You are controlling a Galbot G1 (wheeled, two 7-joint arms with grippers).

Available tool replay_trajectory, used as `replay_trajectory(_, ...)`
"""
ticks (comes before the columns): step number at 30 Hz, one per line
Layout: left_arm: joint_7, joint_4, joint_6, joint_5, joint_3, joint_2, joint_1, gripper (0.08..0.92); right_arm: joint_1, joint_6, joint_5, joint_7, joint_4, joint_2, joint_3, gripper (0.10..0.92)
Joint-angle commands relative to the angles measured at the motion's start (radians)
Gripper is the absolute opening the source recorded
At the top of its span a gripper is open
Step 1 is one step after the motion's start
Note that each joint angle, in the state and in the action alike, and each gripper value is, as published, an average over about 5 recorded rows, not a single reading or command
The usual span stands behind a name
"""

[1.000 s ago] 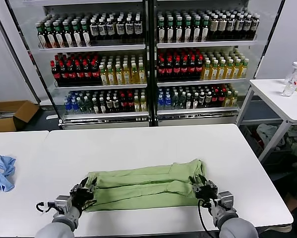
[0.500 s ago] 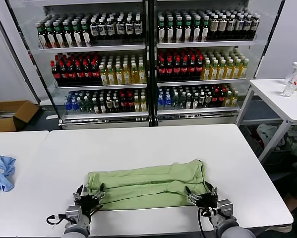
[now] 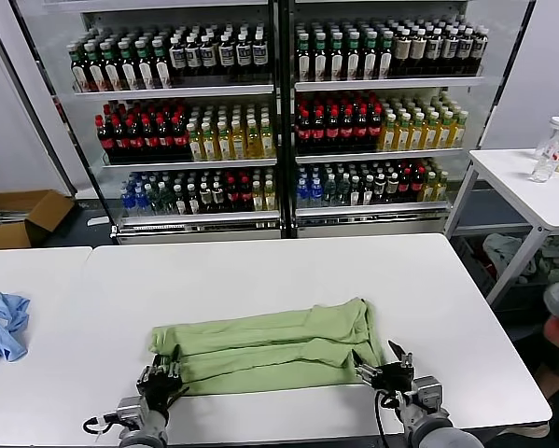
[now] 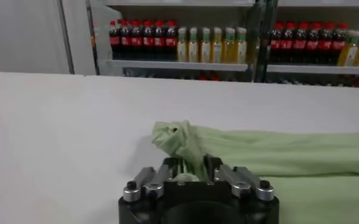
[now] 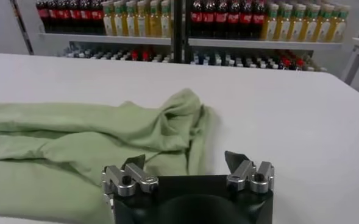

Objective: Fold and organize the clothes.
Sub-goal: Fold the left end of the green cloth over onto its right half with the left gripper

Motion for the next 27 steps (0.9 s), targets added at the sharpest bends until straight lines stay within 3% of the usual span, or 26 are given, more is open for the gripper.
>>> replay_trajectory(1,0.02,0.003,-0.025,-0.09,-0.237,0.145,-0.008,0.264,0.009,0.0,0.004,0.002,0.001,0.001,-0.002,0.823)
replay_trajectory(7,0.057,-0.032,-0.022,-0.1,-0.442,0.254,-0.031,0.116,0.024,-0.001,0.01,0.006,-0.001,0.001,-0.009,0.823)
replay_trajectory(12,0.079,-0.123,0.029,-0.267,-0.482,0.283,-0.039,0.102,0.03,-0.002,0.015,0.008,-0.001,0.0,-0.01,0.823)
replay_trajectory(16,0.084,-0.26,0.102,-0.494,-0.412,0.224,-0.038,0.102,0.028,-0.002,0.016,0.01,-0.001,-0.001,-0.008,0.823)
replay_trajectory(21,0.084,-0.384,0.178,-0.73,-0.201,0.098,-0.047,0.102,0.022,-0.002,0.016,0.012,0.002,-0.003,-0.002,0.823)
replay_trajectory(27,0.069,-0.359,0.207,-0.827,0.056,-0.004,-0.087,0.102,0.013,-0.002,0.021,0.013,0.006,-0.011,0.012,0.823)
